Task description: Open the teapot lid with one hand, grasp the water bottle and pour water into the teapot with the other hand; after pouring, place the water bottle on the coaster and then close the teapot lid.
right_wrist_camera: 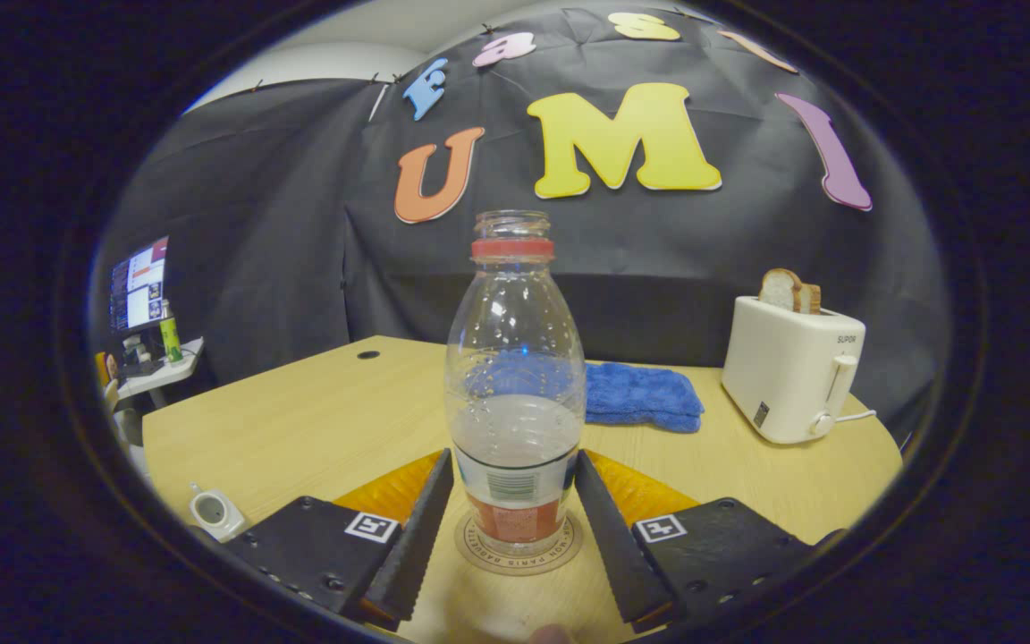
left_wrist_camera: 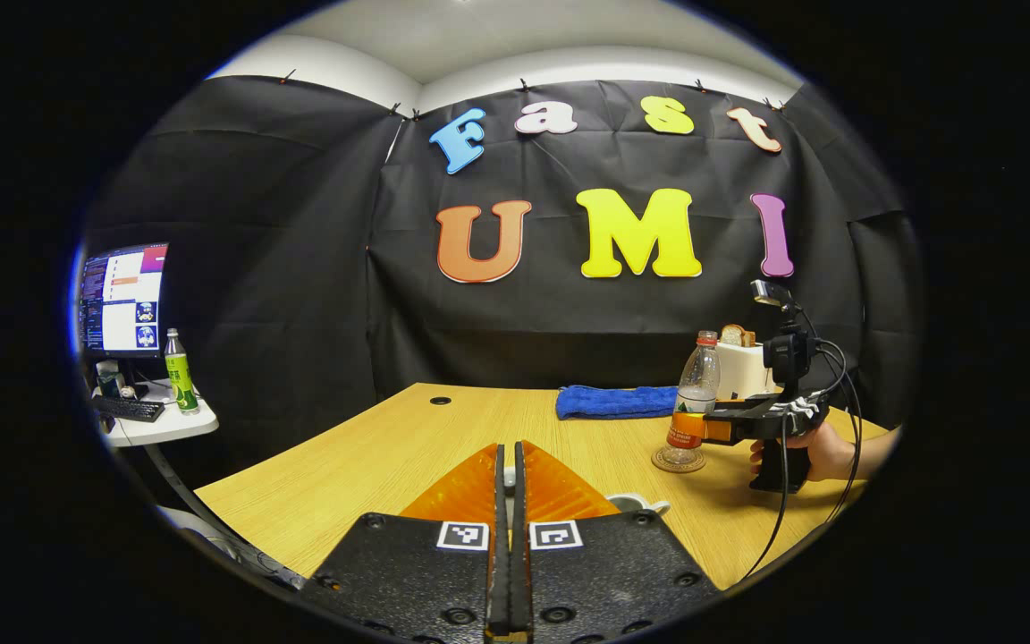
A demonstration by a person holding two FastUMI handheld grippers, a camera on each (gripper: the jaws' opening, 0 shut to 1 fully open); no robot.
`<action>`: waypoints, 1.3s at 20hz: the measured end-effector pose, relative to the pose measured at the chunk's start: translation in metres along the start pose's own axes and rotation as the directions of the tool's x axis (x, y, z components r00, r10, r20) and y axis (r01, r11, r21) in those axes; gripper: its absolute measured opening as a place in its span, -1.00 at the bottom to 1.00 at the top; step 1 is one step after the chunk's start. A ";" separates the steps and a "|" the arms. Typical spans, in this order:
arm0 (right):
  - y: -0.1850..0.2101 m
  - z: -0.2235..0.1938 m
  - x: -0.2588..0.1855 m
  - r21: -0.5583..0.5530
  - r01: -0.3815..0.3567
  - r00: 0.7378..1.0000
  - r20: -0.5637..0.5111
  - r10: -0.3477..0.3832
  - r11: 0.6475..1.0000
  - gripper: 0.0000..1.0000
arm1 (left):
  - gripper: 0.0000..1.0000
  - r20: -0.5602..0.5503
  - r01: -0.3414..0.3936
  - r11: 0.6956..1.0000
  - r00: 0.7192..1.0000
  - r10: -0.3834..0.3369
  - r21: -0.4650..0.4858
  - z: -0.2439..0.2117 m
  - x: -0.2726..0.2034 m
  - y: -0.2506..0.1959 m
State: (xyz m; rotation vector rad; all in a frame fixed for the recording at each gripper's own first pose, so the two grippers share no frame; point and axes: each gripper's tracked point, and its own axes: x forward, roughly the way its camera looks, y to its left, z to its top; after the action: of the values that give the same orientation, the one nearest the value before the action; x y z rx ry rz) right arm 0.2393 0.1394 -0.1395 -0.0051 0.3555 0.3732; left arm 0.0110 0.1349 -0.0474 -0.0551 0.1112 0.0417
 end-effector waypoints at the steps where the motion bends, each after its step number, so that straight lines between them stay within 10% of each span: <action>1: 0.000 -0.001 0.000 -0.004 0.000 1.000 -0.002 0.000 1.000 0.65 | -0.94 0.002 0.001 1.000 1.000 -0.001 -0.001 0.001 -0.001 0.000; 12: -0.002 -0.010 -0.111 -0.012 0.001 0.999 0.052 0.000 1.000 0.94 | -0.94 0.047 0.056 0.998 0.997 -0.055 -0.018 -0.001 0.013 -0.041; 26: -0.094 -0.046 -0.239 0.038 0.225 0.965 0.130 -0.228 0.974 0.93 | -0.94 -0.053 0.115 0.993 0.992 -0.117 -0.039 -0.062 0.062 -0.095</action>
State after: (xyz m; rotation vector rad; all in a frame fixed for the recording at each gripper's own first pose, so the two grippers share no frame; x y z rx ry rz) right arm 0.0495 -0.0362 -0.1073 0.0019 0.2229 0.1417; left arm 0.0698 0.0393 -0.1112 -0.0987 0.1624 -0.0742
